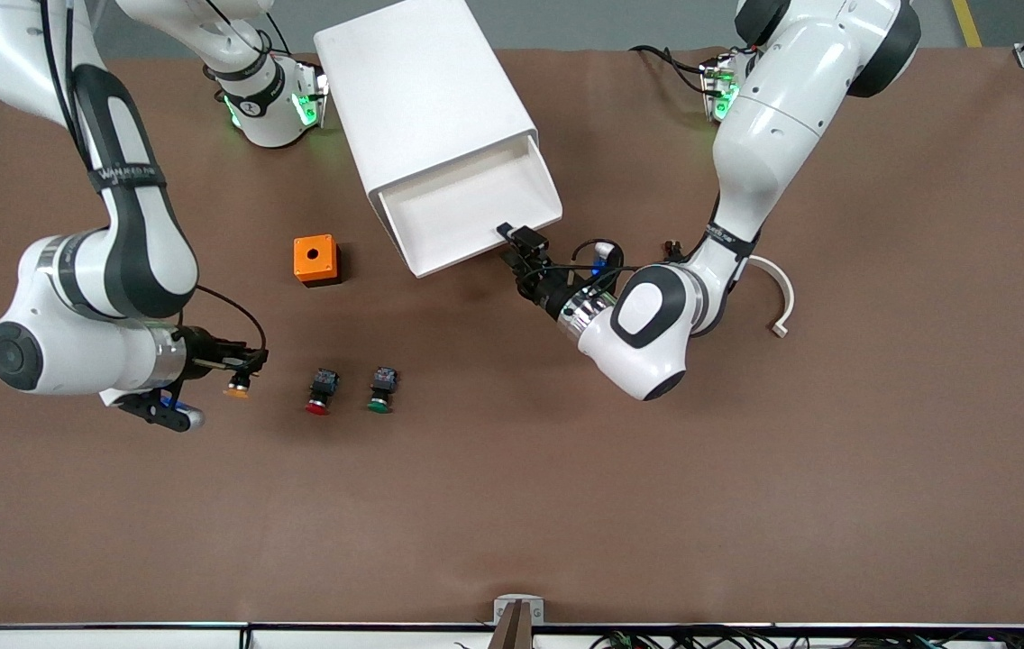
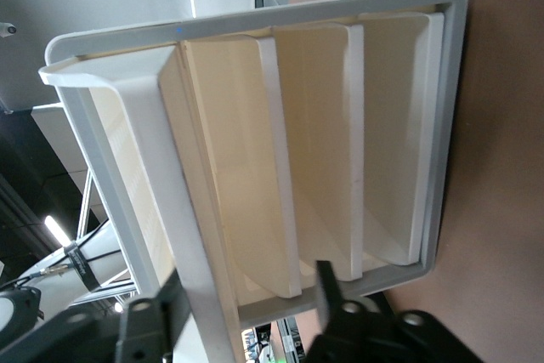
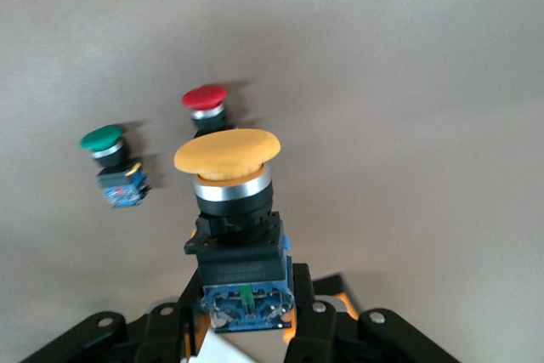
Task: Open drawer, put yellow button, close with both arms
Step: 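Carry the yellow button with the right gripper over the open drawer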
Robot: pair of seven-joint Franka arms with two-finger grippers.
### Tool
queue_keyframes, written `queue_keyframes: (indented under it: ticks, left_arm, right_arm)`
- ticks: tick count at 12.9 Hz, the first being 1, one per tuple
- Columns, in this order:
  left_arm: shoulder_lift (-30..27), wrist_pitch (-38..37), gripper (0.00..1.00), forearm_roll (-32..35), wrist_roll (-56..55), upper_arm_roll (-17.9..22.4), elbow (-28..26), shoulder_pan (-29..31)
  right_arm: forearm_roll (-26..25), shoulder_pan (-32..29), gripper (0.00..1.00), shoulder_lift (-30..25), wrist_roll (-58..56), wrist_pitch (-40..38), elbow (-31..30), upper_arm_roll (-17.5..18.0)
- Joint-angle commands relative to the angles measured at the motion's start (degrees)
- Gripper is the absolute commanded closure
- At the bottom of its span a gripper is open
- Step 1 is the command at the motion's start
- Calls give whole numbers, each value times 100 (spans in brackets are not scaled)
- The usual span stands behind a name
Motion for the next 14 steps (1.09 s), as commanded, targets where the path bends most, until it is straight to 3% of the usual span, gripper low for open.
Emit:
queue_keyframes:
  ticks: [1, 4, 7, 9, 12, 14]
  left_arm:
    - [-60, -199, 1, 200, 52, 55, 321, 302]
    - [-113, -989, 1, 1061, 113, 11, 847, 724]
    - [-394, -1201, 1, 1431, 769, 20, 1016, 1277]
    - [-719, -1220, 1, 2280, 1665, 20, 1007, 1603]
    - [-1088, -1176, 1, 3880, 2745, 38, 999, 1587]
    - [-1307, -1167, 1, 4585, 3861, -6, 990, 1595]
  right_arm:
    - [92, 113, 99, -433, 858, -267, -94, 135]
    - [92, 569, 99, -846, 1930, -505, -103, 135]
    - [100, 1079, 99, -1146, 3185, -620, -120, 135]
    - [327, 1369, 99, -1295, 3969, -611, -164, 127]
    - [566, 1703, 99, -1453, 4909, -585, -208, 127]
    - [575, 2037, 99, -1489, 5708, -515, -226, 127]
